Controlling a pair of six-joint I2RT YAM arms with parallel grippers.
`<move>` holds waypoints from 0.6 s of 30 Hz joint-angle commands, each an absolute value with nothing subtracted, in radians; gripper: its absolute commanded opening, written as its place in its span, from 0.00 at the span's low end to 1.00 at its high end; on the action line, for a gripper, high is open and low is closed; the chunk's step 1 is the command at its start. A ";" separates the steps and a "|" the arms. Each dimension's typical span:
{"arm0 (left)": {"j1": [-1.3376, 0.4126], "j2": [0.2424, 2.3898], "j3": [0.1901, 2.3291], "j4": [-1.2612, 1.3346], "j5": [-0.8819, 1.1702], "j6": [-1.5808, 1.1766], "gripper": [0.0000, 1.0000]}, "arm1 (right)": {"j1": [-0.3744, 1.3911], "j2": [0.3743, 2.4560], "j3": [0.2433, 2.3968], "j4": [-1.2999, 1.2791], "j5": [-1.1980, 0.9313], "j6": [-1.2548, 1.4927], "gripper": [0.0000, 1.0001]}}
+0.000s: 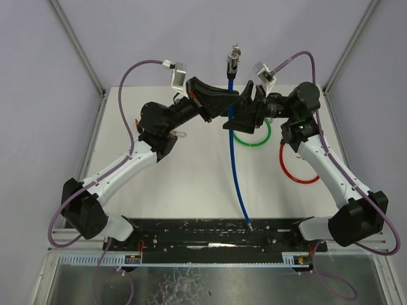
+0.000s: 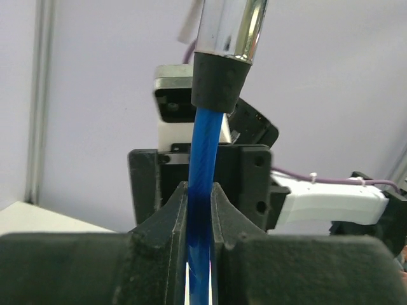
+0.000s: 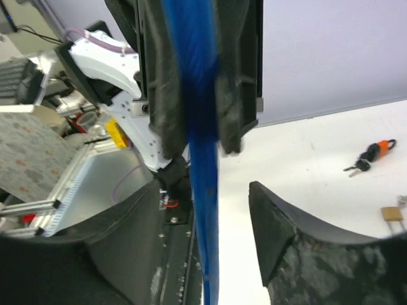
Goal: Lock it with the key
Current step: Pick up the lock from the center of the board.
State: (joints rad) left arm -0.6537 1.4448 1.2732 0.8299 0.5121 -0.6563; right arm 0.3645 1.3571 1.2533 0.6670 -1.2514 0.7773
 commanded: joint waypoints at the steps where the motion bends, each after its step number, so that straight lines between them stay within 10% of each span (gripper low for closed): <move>1: -0.560 1.392 1.249 0.895 0.540 -0.679 0.01 | 0.351 1.306 1.399 0.074 -1.227 0.207 0.74; 6: -0.454 1.389 1.270 0.889 0.610 -0.737 0.01 | 0.342 1.279 1.495 -0.380 -1.002 -0.385 0.99; 18: -0.370 1.487 1.486 0.810 0.810 -0.814 0.01 | 0.346 1.267 1.381 -0.704 -1.087 -1.146 1.00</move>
